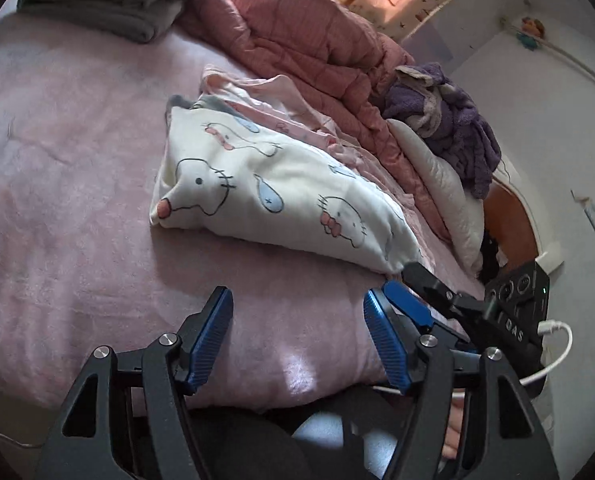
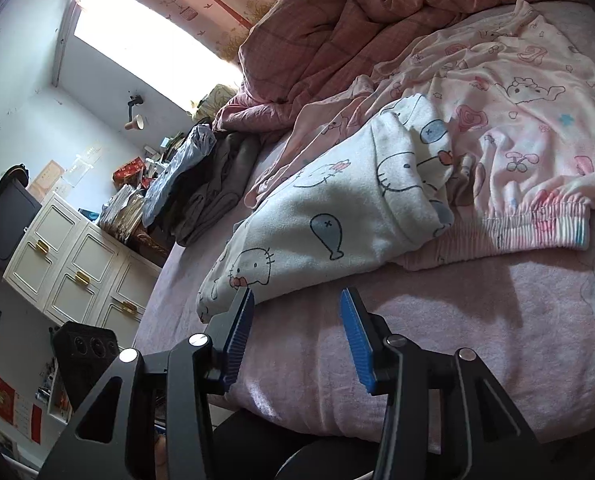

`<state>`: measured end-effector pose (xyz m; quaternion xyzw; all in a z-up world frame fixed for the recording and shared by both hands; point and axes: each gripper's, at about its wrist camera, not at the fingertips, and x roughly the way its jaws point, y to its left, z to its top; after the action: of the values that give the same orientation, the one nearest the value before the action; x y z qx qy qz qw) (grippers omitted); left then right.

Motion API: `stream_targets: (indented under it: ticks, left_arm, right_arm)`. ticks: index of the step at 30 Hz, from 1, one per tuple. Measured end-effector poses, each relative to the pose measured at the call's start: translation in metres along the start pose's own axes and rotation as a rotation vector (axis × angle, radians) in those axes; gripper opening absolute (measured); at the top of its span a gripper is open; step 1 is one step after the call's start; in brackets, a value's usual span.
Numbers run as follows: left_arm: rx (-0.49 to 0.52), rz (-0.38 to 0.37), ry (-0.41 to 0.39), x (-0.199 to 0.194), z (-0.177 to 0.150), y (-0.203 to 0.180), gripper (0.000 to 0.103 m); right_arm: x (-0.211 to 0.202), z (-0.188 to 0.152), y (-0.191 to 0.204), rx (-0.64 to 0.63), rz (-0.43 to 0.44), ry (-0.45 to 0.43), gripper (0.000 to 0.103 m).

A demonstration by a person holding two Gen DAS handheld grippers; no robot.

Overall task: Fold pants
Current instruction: 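Open both tools and withdraw from the folded white pants, then grasp the folded white Hello Kitty pants bundle with both tools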

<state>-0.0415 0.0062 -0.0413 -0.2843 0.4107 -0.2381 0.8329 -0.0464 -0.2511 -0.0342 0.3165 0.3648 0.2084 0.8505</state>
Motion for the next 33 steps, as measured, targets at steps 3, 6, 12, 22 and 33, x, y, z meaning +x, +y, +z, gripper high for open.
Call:
stream_targets:
  ticks: [3,6,12,22,33]
  left_arm:
    - [-0.097,-0.02,-0.045,0.004,0.013,0.01,0.067]
    - [-0.188,-0.022,-0.029,0.014,0.027,0.017,0.068]
    - [-0.211,0.003,-0.049,0.027,0.046,0.005,0.089]
    - [-0.079,0.061,-0.139,0.05,0.06,-0.003,0.086]
    - [-0.013,0.131,-0.121,0.057,0.069,0.002,0.036]
  right_arm:
    - [0.001,-0.001,0.002,-0.006,-0.009,0.0,0.047]
    - [-0.004,0.001,0.002,-0.013,-0.037,-0.025,0.047]
    - [-0.013,0.01,-0.006,0.018,-0.069,-0.056,0.047]
    - [-0.028,0.016,-0.013,0.021,-0.075,-0.094,0.047]
    - [-0.025,0.013,-0.005,-0.011,-0.105,-0.097,0.047]
